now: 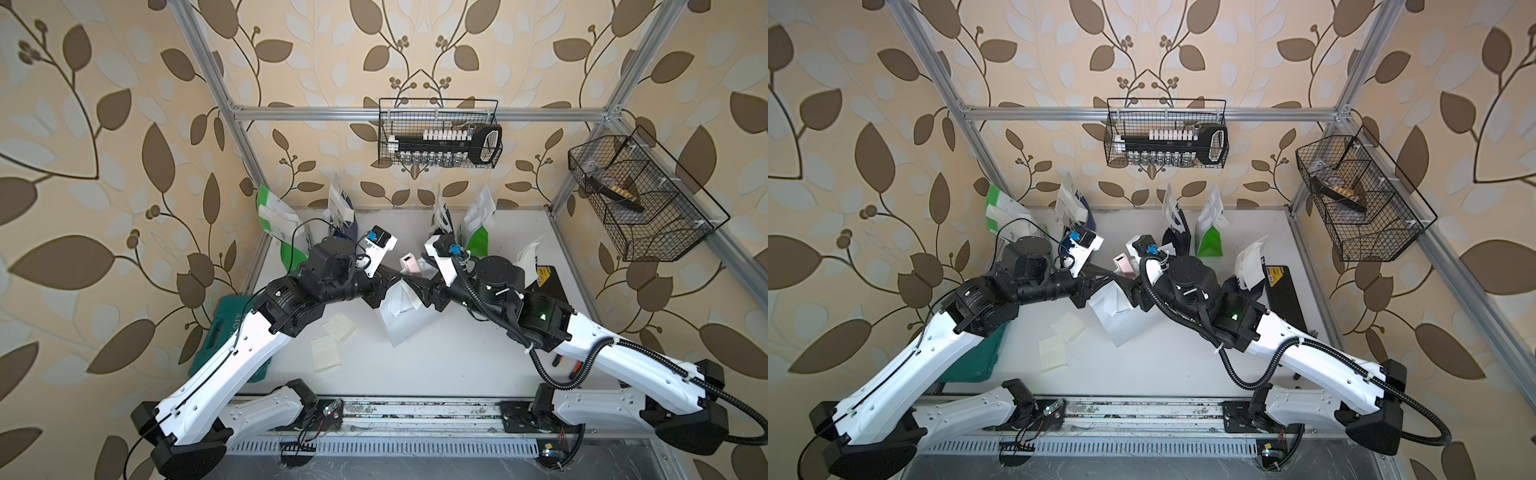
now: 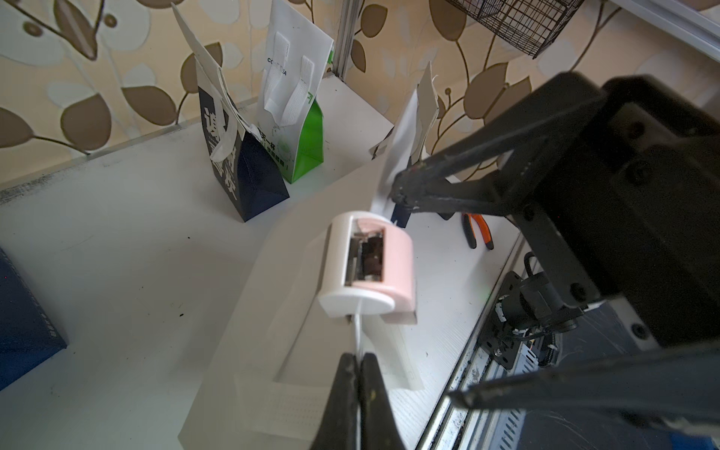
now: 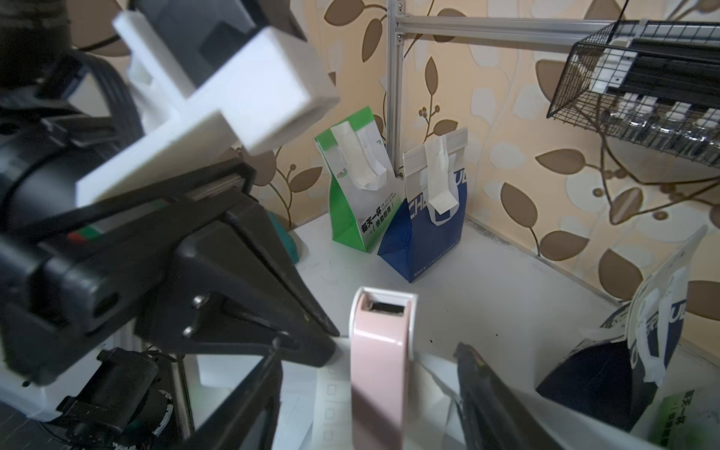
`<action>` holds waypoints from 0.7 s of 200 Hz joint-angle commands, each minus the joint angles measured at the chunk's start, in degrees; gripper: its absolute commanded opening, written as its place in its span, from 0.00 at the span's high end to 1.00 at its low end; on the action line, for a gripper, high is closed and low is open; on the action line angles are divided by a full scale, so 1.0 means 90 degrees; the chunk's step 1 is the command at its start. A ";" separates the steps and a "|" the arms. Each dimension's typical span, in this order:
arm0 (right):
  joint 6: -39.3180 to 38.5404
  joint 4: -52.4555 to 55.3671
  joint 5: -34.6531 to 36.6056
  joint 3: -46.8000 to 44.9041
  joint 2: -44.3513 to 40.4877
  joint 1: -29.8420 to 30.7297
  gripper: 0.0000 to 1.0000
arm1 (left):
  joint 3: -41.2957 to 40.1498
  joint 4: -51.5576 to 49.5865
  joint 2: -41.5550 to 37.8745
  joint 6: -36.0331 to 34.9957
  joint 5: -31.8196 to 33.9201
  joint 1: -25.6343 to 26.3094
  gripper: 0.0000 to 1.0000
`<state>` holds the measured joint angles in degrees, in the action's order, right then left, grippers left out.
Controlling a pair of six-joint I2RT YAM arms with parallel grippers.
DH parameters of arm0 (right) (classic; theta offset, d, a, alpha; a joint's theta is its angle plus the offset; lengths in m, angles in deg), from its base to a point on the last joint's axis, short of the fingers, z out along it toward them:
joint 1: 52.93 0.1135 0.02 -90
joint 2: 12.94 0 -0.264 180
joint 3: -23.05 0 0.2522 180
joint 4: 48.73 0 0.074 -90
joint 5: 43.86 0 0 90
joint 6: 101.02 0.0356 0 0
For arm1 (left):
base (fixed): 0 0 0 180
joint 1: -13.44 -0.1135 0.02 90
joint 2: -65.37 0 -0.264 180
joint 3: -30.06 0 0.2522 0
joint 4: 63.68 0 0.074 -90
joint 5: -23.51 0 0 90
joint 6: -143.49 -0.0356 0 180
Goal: Staple the receipts to the bags
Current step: Pick up the stapler from the takeout bag.
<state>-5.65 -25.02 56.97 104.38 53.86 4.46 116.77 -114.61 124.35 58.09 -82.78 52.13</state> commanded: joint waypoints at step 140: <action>-0.0368 -0.0362 0.1270 0.0548 0.0606 0.0241 0.87 | 0.0138 0.0294 -0.0064 0.0105 -0.0005 0.0081 1.00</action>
<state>-7.99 -25.58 63.46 107.44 58.83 6.36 116.71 -114.30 124.35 58.42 -82.65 52.16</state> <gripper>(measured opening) 0.234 0.047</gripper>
